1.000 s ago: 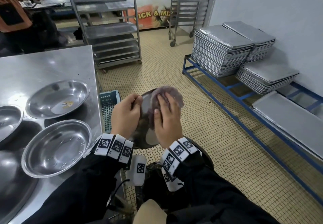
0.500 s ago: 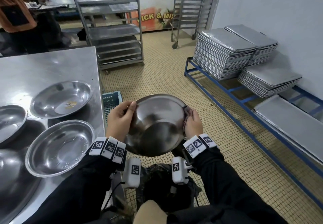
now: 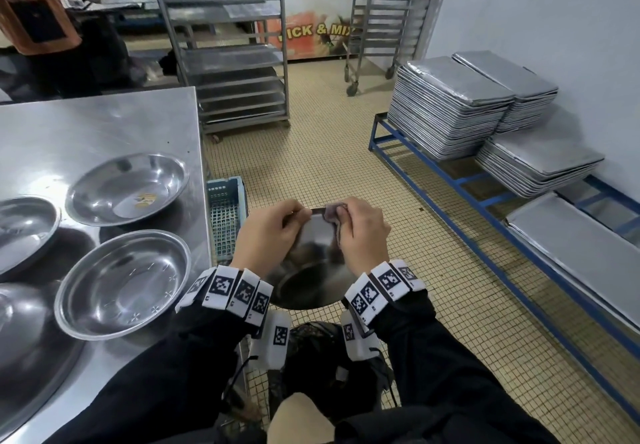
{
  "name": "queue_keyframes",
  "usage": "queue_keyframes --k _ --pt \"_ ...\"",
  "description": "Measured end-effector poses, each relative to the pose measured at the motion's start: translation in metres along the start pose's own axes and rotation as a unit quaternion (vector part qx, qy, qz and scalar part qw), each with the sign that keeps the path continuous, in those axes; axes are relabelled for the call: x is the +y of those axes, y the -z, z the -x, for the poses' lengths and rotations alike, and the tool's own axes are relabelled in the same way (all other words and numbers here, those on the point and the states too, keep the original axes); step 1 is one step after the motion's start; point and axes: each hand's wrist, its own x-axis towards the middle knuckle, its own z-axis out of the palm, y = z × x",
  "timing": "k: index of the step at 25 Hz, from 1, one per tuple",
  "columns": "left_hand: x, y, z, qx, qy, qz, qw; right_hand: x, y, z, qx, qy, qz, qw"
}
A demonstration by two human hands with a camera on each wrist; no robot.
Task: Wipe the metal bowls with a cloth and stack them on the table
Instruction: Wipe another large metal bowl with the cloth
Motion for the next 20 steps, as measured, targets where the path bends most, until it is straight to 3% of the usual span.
queue_keyframes --k 2,5,6,9,11,14,17,18,20 --pt "-0.002 0.003 0.003 0.013 0.005 -0.006 1.0 -0.002 -0.003 0.002 0.015 0.001 -0.056 0.998" --pt "-0.008 0.006 0.007 0.047 0.056 -0.014 0.997 -0.003 -0.004 0.004 0.129 0.007 -0.153 0.98" --pt "-0.009 0.007 0.007 0.058 0.08 -0.012 0.995 -0.006 -0.006 0.007 0.139 0.024 -0.157 0.978" --pt "-0.005 0.005 0.008 0.071 0.102 0.014 0.992 -0.024 -0.022 0.025 0.092 0.109 -0.068 0.987" --pt "-0.002 0.006 0.011 0.081 0.099 0.021 0.992 -0.029 -0.032 0.031 0.098 0.126 -0.017 0.987" --pt "-0.002 0.015 0.011 0.099 0.111 0.053 0.987 -0.02 -0.03 0.02 0.104 0.045 -0.092 0.989" --pt "-0.002 0.02 0.01 0.109 0.126 0.054 0.985 -0.001 -0.023 0.013 0.04 -0.127 -0.211 0.969" --pt "-0.001 0.019 0.01 0.11 0.127 0.05 0.984 0.002 -0.023 0.015 0.024 -0.153 -0.211 0.965" --pt "0.0 0.016 0.012 0.115 0.132 0.054 0.983 -0.004 -0.02 0.021 0.039 -0.112 -0.187 0.975"
